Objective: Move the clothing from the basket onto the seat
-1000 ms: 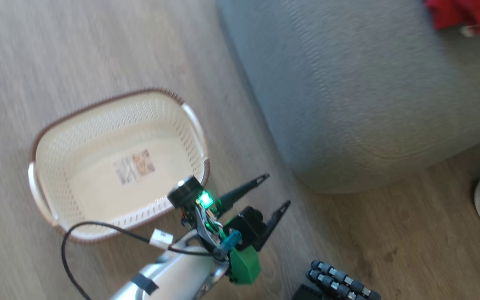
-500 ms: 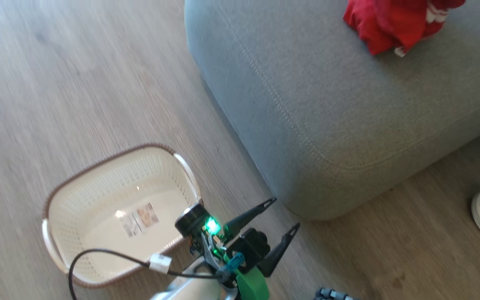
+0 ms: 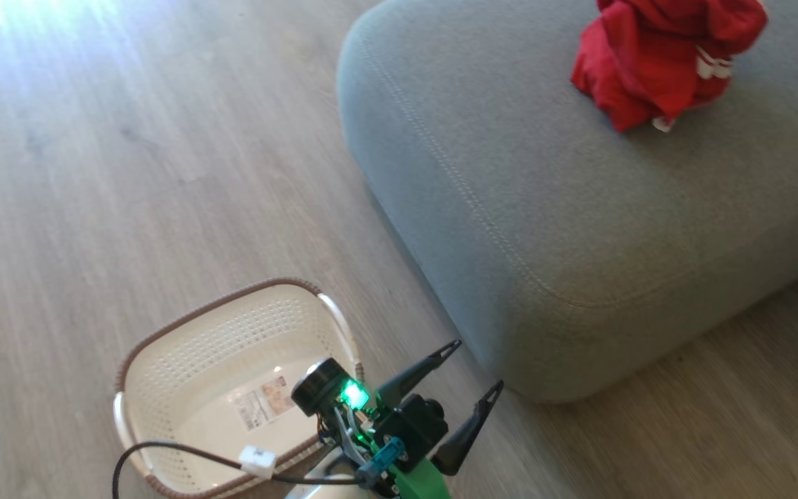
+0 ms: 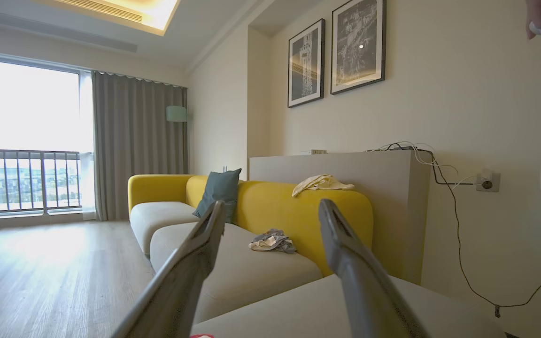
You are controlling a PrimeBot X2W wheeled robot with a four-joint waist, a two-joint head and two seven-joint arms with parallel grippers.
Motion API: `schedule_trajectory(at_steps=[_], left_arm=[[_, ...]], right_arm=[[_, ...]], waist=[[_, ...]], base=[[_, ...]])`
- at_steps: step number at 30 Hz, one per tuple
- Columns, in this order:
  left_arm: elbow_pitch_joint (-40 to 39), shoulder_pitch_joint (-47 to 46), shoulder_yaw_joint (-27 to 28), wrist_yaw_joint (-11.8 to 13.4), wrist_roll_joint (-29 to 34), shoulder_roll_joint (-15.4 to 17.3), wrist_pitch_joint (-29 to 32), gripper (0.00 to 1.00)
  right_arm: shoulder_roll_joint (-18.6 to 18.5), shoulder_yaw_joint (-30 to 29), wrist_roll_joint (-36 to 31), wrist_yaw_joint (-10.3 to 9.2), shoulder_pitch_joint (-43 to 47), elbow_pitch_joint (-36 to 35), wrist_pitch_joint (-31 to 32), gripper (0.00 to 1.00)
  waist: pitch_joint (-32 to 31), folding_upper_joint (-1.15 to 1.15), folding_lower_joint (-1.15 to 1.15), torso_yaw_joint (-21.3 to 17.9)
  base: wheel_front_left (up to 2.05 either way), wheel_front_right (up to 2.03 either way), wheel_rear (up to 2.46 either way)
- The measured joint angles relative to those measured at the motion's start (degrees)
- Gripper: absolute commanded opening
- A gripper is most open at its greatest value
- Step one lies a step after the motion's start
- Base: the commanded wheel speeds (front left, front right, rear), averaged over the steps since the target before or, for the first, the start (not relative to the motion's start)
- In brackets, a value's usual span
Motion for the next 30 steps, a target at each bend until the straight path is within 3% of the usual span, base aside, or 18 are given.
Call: schedule_trajectory(at_steps=[7,15,21,30], left_arm=[[-1.44,0.09,0.74,0.56,-0.08,-0.03,0.0,1.0],[-2.2,1.69,1.99,1.58,-0.99,-0.13,0.0,1.0],[-3.1,2.81,4.91,2.8,-1.0,-0.25,0.0,1.0],[-3.82,7.51,11.99,5.2,-0.9,-0.24,0.0,1.0]], right_arm=[[2.72,-3.92,0.13,0.0,11.95,-10.37,-0.02,1.0],[7.89,-2.74,0.59,0.0,23.81,-22.18,-0.02,1.0],[11.06,-0.7,1.76,0.0,31.1,-26.87,-0.01,1.0],[16.02,3.72,2.14,0.0,39.01,-28.14,-0.01,1.0]], waist=[[-1.08,0.0,0.0,2.75],[-2.03,0.0,0.0,7.02],[-2.77,0.0,0.0,12.44],[-4.32,0.0,0.0,23.3]], base=[[0.0,0.0,0.0],[0.0,0.0,0.0],[0.0,0.0,0.0],[0.0,0.0,0.0]])
